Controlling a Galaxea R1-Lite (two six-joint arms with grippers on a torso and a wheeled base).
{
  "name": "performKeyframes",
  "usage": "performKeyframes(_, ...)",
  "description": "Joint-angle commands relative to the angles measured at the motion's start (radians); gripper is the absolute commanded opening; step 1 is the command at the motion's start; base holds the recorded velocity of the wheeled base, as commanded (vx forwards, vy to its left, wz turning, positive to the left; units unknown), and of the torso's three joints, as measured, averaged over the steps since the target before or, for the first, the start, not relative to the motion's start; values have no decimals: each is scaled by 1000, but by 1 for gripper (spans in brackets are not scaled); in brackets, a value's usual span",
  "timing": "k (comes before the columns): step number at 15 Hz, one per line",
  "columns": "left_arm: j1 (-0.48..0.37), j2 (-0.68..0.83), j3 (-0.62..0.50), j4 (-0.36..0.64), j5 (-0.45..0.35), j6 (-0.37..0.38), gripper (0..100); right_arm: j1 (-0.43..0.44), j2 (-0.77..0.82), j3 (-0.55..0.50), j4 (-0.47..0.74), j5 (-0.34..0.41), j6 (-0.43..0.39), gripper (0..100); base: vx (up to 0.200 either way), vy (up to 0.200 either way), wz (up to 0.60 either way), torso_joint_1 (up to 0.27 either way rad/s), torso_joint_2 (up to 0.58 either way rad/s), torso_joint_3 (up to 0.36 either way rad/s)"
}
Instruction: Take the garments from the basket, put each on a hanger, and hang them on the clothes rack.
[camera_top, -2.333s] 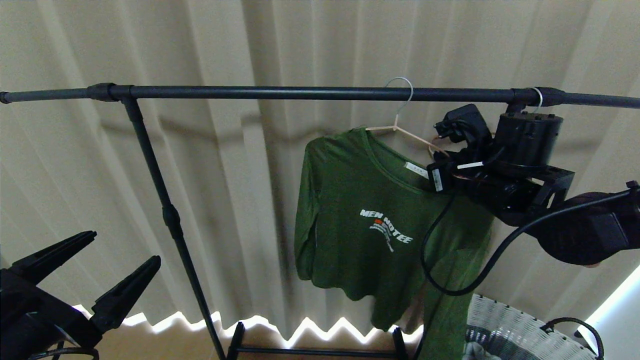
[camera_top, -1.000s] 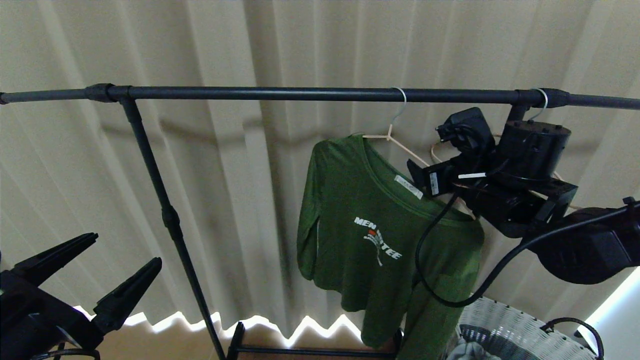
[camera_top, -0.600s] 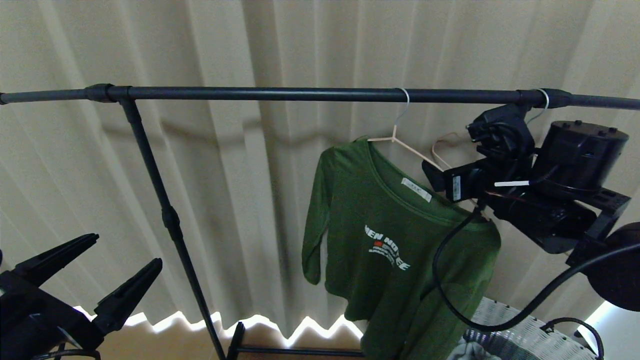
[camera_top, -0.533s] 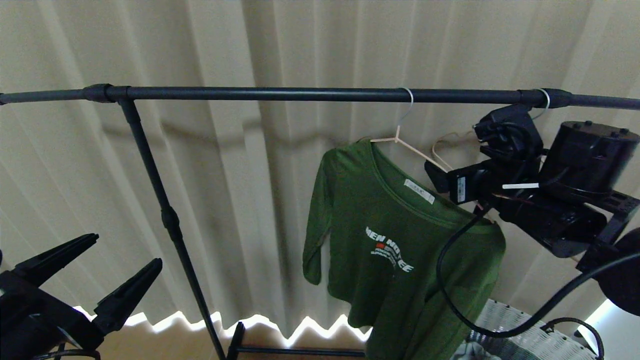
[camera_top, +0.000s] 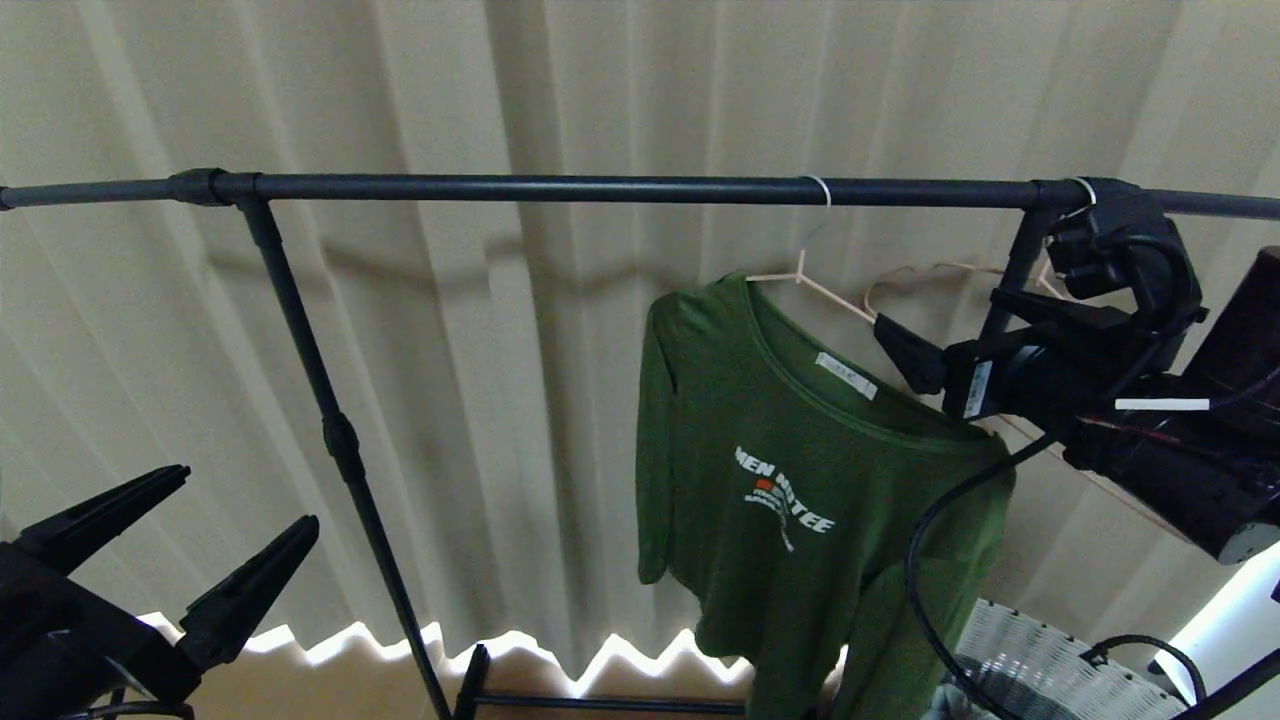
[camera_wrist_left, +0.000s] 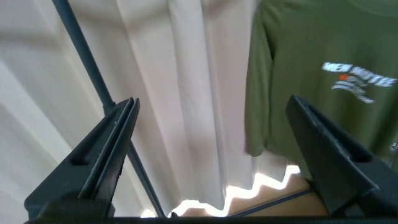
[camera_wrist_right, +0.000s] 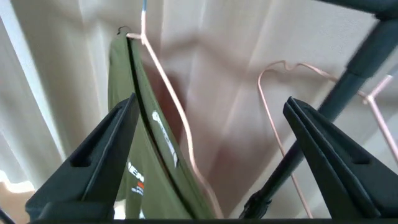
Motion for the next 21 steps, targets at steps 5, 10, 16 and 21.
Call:
performKeyframes(5,5,-82,1,0,2,16,100,-27,-176,159,-111,49,1,100,0,0,0,0,0,0)
performKeyframes(10,72,-341,35,163,66,46,100,-167,-541,423,145,37,13,100,0,0,0,0,0,0)
performKeyframes(16,262,-932,-141,1137,100,31,100,-432,-968,380,883,26,210,100,0,0,0,0,0,0)
performKeyframes(21,261,-987,-91,1192,123,-133,100,-538,-1334,402,1176,20,266,100,0,0,0,0,0,0)
